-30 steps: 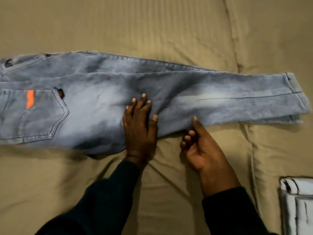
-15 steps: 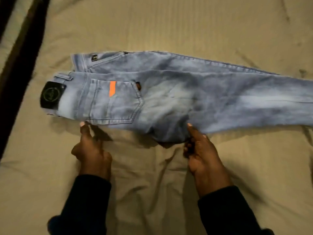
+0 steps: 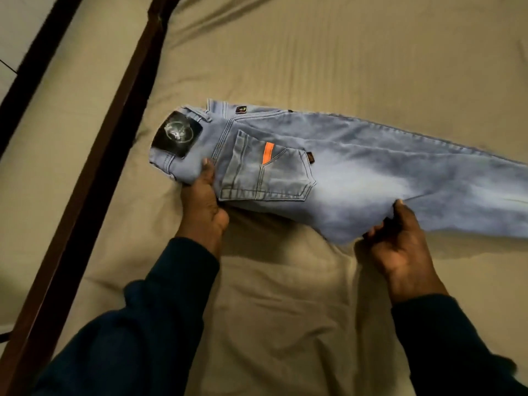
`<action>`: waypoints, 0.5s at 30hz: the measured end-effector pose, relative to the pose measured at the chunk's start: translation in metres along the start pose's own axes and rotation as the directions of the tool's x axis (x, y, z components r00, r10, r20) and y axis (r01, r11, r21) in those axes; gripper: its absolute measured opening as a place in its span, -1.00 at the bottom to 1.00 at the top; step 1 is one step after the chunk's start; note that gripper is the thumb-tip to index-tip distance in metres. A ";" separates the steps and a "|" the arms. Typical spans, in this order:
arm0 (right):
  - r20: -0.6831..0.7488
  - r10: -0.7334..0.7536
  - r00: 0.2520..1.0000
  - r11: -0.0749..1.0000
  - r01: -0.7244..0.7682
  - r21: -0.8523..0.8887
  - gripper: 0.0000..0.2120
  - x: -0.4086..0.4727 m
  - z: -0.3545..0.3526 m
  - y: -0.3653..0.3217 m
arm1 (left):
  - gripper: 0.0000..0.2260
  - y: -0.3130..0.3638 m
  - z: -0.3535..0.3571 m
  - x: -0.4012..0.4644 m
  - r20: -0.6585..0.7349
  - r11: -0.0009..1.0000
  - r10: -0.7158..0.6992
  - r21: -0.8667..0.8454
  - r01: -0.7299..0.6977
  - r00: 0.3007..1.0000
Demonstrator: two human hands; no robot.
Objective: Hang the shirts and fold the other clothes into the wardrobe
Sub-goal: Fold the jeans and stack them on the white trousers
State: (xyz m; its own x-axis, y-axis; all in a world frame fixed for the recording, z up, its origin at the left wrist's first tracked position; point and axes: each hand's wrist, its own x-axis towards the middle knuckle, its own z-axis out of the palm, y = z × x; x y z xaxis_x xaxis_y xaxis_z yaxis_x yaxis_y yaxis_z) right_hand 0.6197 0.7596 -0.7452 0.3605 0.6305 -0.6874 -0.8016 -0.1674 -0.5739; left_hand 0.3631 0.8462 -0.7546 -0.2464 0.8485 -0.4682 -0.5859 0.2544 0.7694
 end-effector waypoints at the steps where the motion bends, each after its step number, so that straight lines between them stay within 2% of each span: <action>1: -0.007 0.000 1.000 1.000 0.000 -0.010 -0.88 -0.007 0.003 0.004 | -0.56 0.013 -0.005 -0.001 -0.011 0.997 0.075 -0.009 -0.075 0.997; 3: -0.009 -0.002 1.000 1.000 0.002 -0.030 -0.94 -0.026 0.005 0.026 | -0.50 0.044 -0.028 -0.003 -0.013 0.971 0.235 -0.032 -0.236 0.972; 4: -0.010 0.004 1.000 0.999 -0.005 -0.052 -0.90 -0.041 0.005 0.043 | -0.45 0.061 -0.049 -0.001 -0.053 0.952 0.297 -0.058 -0.300 0.953; 6: -0.036 0.033 0.999 0.980 -0.040 -0.197 -0.88 -0.073 0.008 0.089 | -0.42 0.086 -0.095 -0.001 -0.151 0.924 0.351 -0.104 -0.368 0.924; 8: -0.129 0.064 0.990 0.915 -0.110 -0.387 -0.73 -0.101 0.011 0.133 | -0.37 0.082 -0.135 -0.012 -0.197 0.944 0.293 -0.094 -0.316 0.935; 10: -0.246 0.047 0.968 0.808 -0.182 -0.560 -0.59 -0.113 0.012 0.166 | -0.36 0.058 -0.157 -0.027 -0.271 0.968 0.225 -0.044 -0.246 0.936; 11: -0.299 0.001 0.954 0.722 -0.208 -0.660 -0.54 -0.116 0.014 0.176 | -0.42 0.046 -0.162 -0.034 -0.356 0.973 0.218 0.005 -0.232 0.908; 13: -0.342 -0.217 0.914 0.527 -0.185 -0.829 -0.54 -0.117 0.019 0.184 | -0.55 0.027 -0.158 -0.040 -0.464 0.941 0.312 0.274 -0.201 0.829; 15: -0.178 -0.452 0.874 0.490 0.077 -0.868 -0.74 -0.115 0.033 0.186 | -0.54 0.020 -0.155 -0.043 -0.500 0.828 0.428 0.551 -0.104 0.753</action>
State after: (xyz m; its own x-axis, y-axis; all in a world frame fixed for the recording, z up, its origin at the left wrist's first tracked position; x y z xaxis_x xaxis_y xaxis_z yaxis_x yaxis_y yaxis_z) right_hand 0.4137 0.6809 -0.7588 0.7628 0.4914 -0.4204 0.0484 -0.6917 -0.7206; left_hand 0.2420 0.7426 -0.7863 -0.8225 0.5154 -0.2405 -0.0338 0.3778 0.9253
